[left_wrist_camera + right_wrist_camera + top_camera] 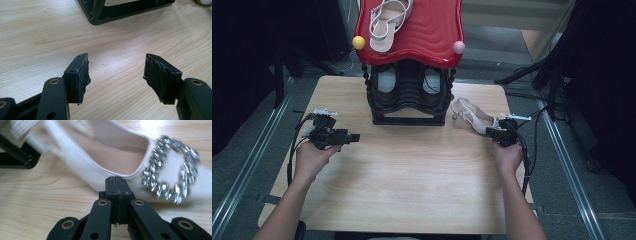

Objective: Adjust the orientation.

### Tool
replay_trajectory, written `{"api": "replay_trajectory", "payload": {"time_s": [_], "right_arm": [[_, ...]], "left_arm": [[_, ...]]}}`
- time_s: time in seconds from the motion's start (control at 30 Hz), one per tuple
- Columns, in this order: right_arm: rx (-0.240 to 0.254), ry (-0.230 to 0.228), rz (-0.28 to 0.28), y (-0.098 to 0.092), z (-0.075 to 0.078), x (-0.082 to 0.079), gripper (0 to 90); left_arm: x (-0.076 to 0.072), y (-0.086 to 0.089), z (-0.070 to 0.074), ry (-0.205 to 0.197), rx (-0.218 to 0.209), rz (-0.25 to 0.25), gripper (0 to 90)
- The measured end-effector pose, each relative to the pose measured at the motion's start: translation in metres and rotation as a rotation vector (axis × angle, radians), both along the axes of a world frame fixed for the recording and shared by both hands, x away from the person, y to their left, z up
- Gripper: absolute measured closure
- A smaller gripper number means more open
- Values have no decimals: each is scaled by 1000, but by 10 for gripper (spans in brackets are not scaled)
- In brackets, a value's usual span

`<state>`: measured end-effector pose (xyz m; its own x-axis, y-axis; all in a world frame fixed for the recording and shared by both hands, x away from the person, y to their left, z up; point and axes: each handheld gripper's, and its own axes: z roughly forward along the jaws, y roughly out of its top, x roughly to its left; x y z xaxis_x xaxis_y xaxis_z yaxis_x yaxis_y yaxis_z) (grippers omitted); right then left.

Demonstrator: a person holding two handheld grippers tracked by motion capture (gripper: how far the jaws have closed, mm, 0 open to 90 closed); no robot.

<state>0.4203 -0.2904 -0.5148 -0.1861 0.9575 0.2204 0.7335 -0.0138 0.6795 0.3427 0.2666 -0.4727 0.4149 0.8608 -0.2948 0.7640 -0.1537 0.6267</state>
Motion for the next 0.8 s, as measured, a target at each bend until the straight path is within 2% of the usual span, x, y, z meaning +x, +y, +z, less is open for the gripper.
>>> {"api": "replay_trajectory", "payload": {"time_s": [0.1,0.13,0.17,0.23,0.37,0.53,0.63,0.8], "right_arm": [[7,5,-34,-5,1,0,900],[11,10,-34,-5,2,-1,900],[36,8,-27,-5,4,-2,900],[48,-19,-4,0,11,-2,900],[59,-47,48,22,31,2,900],[69,-56,73,49,48,17,900],[78,-53,77,62,52,29,900],[71,-8,81,77,46,41,900]], "left_arm": [[0,-1,-1,-3,2,6,370],[1,-1,-1,0,4,3,370],[1,-2,-1,0,6,4,370],[1,-2,-2,2,1,1,370],[0,-3,-1,-2,8,-2,370],[0,-3,-3,1,14,-7,370],[1,-3,-4,4,23,-10,370],[1,-3,-7,14,35,-14,371]]}}
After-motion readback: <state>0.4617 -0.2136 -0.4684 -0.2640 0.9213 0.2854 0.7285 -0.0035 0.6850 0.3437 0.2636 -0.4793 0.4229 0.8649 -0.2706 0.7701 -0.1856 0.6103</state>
